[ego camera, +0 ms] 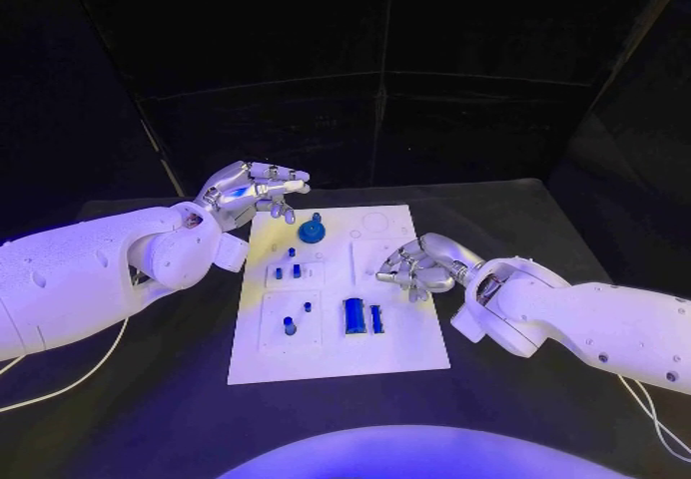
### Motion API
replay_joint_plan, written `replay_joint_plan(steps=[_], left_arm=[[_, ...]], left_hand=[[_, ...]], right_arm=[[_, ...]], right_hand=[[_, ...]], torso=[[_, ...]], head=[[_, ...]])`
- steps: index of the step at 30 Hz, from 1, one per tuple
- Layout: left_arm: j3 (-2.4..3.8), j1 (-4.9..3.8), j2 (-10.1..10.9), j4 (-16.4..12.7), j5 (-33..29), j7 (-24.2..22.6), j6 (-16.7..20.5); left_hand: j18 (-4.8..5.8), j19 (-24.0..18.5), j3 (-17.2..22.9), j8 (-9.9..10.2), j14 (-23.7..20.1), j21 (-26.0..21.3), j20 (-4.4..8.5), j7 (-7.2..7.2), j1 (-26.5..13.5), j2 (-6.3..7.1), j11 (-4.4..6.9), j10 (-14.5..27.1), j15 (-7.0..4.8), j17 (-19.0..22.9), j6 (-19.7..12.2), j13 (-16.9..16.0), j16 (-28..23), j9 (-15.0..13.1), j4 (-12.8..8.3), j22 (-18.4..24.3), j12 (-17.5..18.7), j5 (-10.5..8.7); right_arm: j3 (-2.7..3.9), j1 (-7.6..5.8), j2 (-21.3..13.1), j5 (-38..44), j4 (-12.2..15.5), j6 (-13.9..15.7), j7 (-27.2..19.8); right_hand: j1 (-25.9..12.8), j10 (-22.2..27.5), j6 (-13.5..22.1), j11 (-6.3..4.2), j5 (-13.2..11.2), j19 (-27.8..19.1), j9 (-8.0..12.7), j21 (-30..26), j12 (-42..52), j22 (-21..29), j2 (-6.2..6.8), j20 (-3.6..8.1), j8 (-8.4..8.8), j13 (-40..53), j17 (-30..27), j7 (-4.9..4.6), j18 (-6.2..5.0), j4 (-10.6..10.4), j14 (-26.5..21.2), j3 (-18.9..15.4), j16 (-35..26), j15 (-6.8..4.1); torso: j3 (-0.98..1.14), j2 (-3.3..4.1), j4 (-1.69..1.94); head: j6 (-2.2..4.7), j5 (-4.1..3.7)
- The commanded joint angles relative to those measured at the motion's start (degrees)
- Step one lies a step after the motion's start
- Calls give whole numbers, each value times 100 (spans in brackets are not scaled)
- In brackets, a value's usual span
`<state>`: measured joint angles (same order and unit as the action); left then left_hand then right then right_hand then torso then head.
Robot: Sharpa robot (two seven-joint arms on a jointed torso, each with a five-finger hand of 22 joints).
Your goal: Assemble the parts on the task board
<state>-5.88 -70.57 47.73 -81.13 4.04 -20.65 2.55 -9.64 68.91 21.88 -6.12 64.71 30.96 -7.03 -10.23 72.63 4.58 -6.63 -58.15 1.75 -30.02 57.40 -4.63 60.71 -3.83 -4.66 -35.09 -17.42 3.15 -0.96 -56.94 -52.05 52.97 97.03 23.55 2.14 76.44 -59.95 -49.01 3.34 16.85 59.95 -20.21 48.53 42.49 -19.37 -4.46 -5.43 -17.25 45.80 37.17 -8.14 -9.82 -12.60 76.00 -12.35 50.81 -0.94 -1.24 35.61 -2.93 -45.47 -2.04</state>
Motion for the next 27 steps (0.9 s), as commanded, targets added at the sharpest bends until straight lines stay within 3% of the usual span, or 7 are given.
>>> replay_joint_plan(steps=[1,4,8,14,24,25,27], left_arm=[[-21,5,-97,99,-75,-203,174],[-74,20,-226,254,-138,-287,268],[-105,45,-390,548,-320,-432,442],[-116,161,-659,1120,-528,-673,608],[-110,530,-1099,1914,-820,-963,788],[-118,512,-1064,1849,-563,-629,614],[-111,517,-1056,1821,-561,-632,650]], left_hand=[[-47,-276,-48,-49,-351,-176,-44,-17,43,-45,-20,103,46,172,-45,14,-203,-10,-3,88,-37,-16],[-11,-902,-89,-97,-1084,-609,-154,-59,78,-85,-98,217,167,560,-87,43,-877,-8,0,324,-98,-22],[38,-1568,-94,-164,-1523,-1153,-320,-71,93,-123,-162,289,353,1172,-97,87,-1926,-6,21,673,-125,-8],[-97,-2143,-54,-189,-1209,-1882,-625,-36,78,-147,-200,211,499,1951,-106,111,-3373,2,81,1315,97,-39],[-94,-2414,-50,-64,-1065,-2315,-809,35,74,-169,-288,161,657,2372,-163,110,-4456,6,123,1826,502,-18],[288,-3730,-685,126,-2685,-2531,-359,301,-2120,-458,27,1859,370,2544,-1828,463,-4897,383,466,2307,855,-315],[288,-3927,-764,159,-2894,-2576,-299,365,-2401,-458,42,2076,370,2581,-2053,463,-4992,383,466,2391,920,-315]], right_arm=[[6,-112,120,-1206,-326,115,-1179],[7,-241,372,-1598,-882,72,-1551],[15,-321,678,-2096,-1495,2,-1963],[93,-364,1170,-2882,-2280,-260,-2394],[181,-376,1879,-3467,-3496,-666,-2786],[172,-363,1821,-2992,-3336,-329,-2392],[171,-363,1806,-3024,-3300,-296,-2403]], right_hand=[[163,245,92,70,13,-150,33,-376,-309,216,-52,-60,5,-278,-517,-51,-53,58,-240,4,-737,74],[565,745,188,250,-78,-463,194,-1031,-968,580,-176,-233,101,-874,-902,-205,-32,199,-607,96,-1669,272],[923,821,119,398,-236,-682,518,-1651,-1821,928,-217,-420,329,-1894,-1261,-316,-41,322,-868,177,-2552,428],[1103,498,-144,510,-288,-1121,961,-2412,-2554,1329,-179,-705,764,-3018,-2006,-365,-25,462,-1445,231,-3757,666],[820,167,-501,584,-361,-1137,1444,-3120,-3128,1565,-189,-896,1287,-4101,-2793,-373,-71,778,-1428,241,-4583,852],[-1688,1946,1145,310,-743,-2598,1592,-3599,-3437,1937,5,-439,1725,-4580,-3030,-19,296,1260,-3286,541,-5081,596],[-2005,2117,1308,276,-800,-2762,2021,-3691,-3498,1937,25,-415,1725,-4580,-3094,22,296,1260,-3495,578,-5081,595]], torso=[[-49,-124,85],[-83,-218,119],[-82,-299,157],[-59,-407,161],[-35,-488,183],[-49,-461,166],[-37,-460,175]], head=[[177,-32],[357,-40],[531,-26],[706,25],[876,23],[853,25],[871,38]])
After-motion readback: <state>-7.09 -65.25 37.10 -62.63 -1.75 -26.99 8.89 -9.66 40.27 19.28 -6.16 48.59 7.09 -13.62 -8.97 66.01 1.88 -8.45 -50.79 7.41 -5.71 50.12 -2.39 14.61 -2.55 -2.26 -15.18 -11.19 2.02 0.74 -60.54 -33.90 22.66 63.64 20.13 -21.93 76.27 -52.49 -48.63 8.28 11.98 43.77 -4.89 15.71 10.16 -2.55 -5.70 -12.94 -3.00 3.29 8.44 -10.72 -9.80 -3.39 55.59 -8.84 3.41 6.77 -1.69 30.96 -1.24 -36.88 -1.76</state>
